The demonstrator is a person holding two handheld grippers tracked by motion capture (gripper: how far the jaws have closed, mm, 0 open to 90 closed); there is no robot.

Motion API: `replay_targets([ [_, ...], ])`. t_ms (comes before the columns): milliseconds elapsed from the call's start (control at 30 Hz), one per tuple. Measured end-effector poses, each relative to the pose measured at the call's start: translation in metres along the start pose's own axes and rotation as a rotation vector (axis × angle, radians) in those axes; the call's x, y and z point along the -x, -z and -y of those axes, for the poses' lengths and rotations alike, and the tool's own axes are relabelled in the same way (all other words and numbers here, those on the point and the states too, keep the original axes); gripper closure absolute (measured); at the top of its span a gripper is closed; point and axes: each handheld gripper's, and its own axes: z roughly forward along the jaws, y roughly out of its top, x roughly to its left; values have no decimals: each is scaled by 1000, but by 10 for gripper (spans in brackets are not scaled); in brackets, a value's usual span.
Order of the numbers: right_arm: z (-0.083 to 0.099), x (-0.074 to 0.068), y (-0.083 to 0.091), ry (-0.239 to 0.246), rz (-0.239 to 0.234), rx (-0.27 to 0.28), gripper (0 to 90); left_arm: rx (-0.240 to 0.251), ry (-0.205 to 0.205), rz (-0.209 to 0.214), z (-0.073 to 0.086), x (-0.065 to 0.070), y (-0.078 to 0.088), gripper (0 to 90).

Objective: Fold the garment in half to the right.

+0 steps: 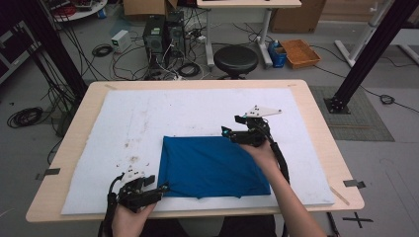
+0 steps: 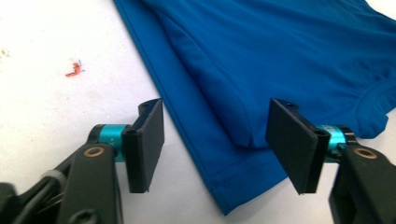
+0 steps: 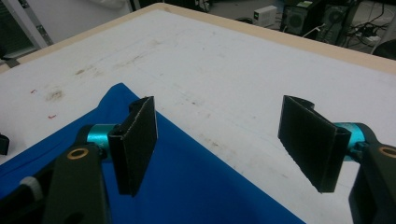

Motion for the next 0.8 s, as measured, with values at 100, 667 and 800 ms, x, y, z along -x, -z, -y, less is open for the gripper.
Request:
replay_targets([
  [100, 0, -3, -4, 4, -1, -8, 283, -14, -6, -23, 0, 3, -4, 442],
  [667, -18, -42, -46, 76, -51, -42, 286, 1, -88, -151, 3, 20, -10, 650],
  [800, -20, -52, -64, 72, -77, -59, 321, -4, -91, -150, 2, 20, -11, 658],
])
